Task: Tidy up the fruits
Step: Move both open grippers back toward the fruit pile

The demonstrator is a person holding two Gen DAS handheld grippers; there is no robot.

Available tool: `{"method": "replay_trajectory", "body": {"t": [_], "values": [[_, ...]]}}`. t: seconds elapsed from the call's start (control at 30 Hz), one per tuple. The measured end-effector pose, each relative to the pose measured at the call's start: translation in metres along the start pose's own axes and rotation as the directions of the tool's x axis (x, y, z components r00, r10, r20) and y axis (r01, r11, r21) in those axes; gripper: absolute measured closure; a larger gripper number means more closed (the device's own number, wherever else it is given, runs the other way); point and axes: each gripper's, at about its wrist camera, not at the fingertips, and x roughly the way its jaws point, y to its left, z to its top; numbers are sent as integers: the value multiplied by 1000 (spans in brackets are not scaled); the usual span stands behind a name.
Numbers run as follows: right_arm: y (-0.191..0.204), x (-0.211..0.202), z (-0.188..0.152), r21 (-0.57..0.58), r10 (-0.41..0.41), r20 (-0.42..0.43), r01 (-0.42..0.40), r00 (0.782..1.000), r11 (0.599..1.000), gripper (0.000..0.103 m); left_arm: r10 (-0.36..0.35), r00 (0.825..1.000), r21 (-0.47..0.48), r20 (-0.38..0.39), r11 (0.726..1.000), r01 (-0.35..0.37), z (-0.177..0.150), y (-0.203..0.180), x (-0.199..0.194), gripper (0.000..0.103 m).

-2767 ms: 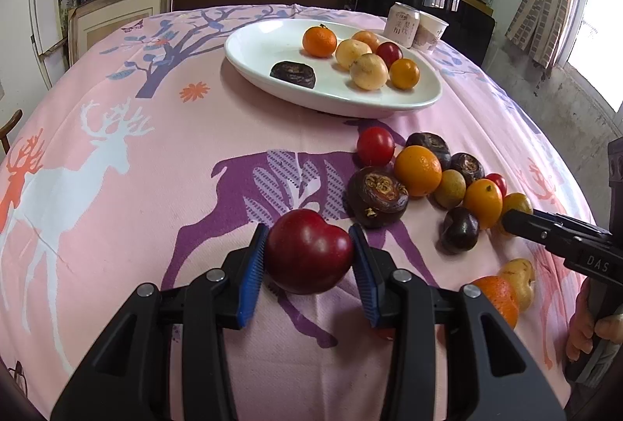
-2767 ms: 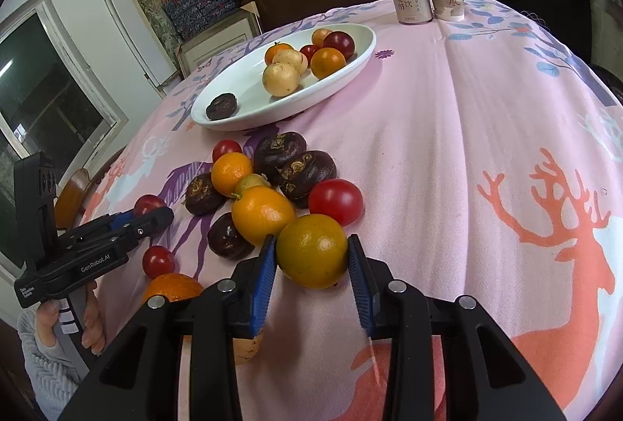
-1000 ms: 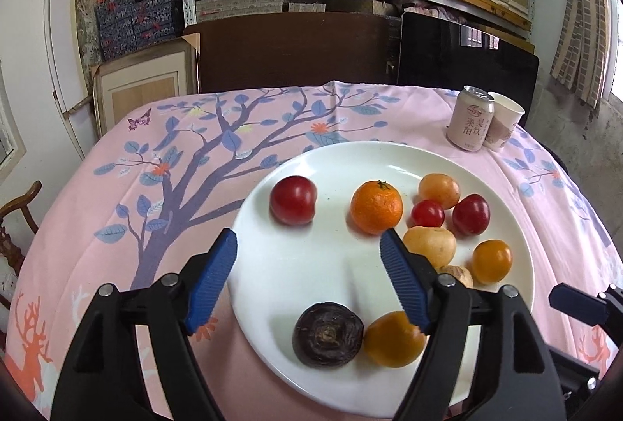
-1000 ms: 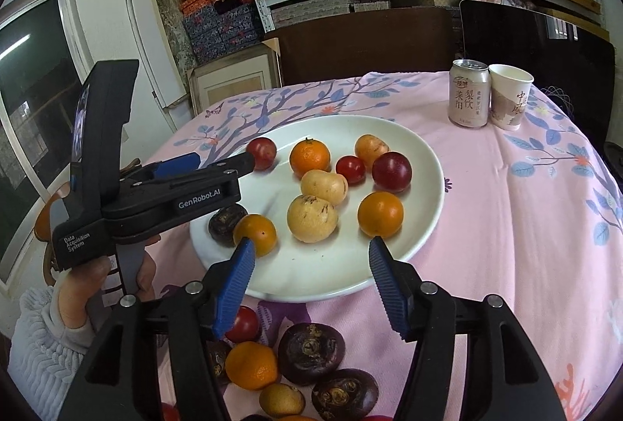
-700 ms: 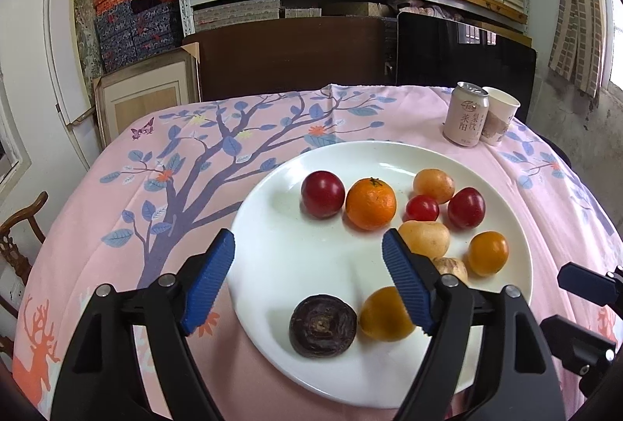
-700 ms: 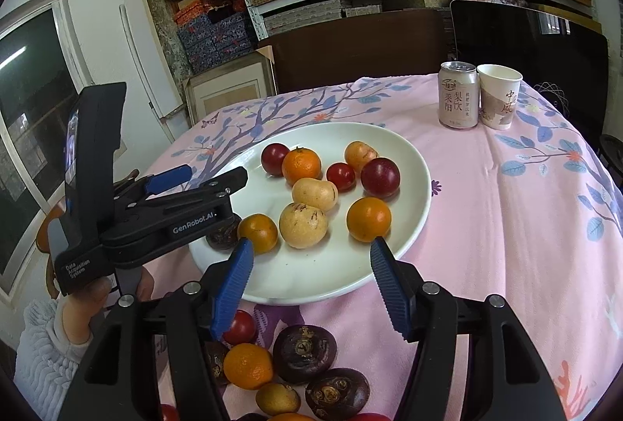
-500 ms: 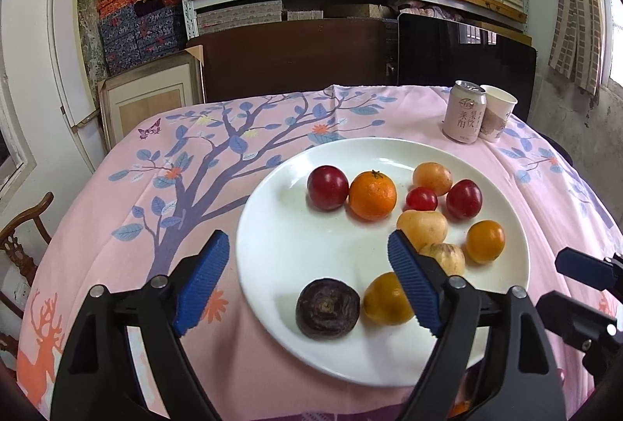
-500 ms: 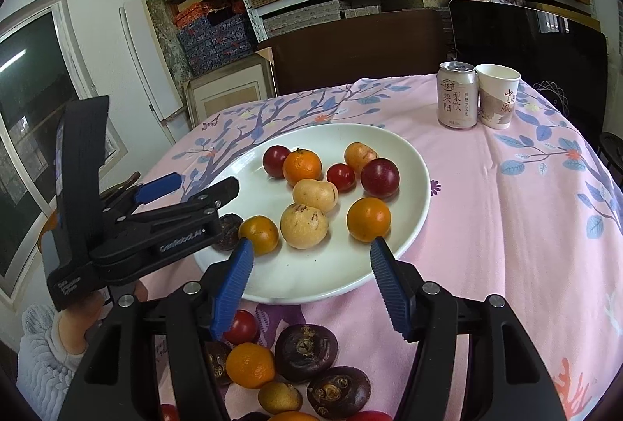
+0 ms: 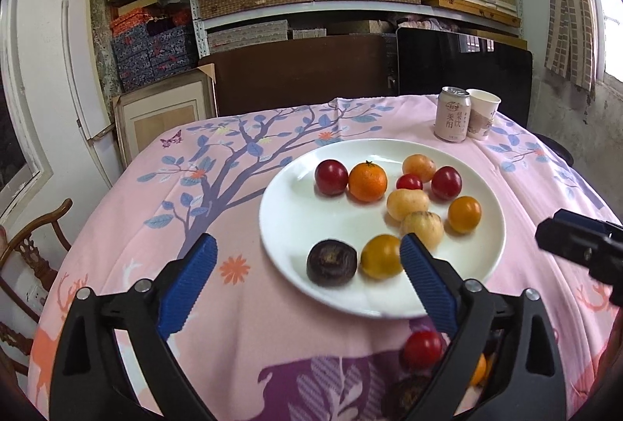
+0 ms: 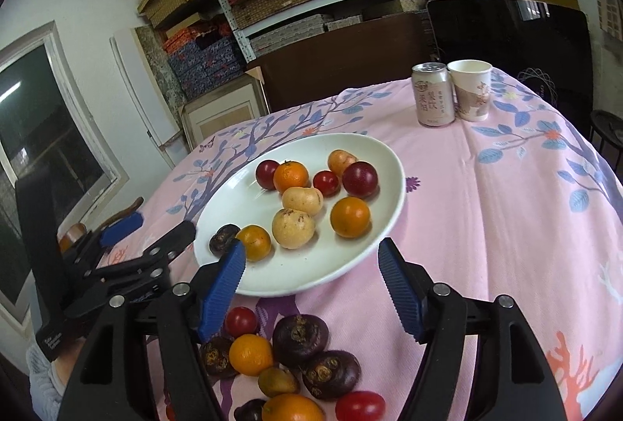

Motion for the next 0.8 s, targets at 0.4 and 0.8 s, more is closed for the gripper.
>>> {"method": "replay_trajectory", "body": {"t": [0.4,0.8], "values": [[-38,-33,-36,164,-45,25,41,999,986,26,-18,1000,-35,6,999,19,-43,8,-53,7],[-59,-48,-60,245,-65,25,57,998,968,24,-64,998,-17,-12,998,64,-86,6,-88,5]]}}
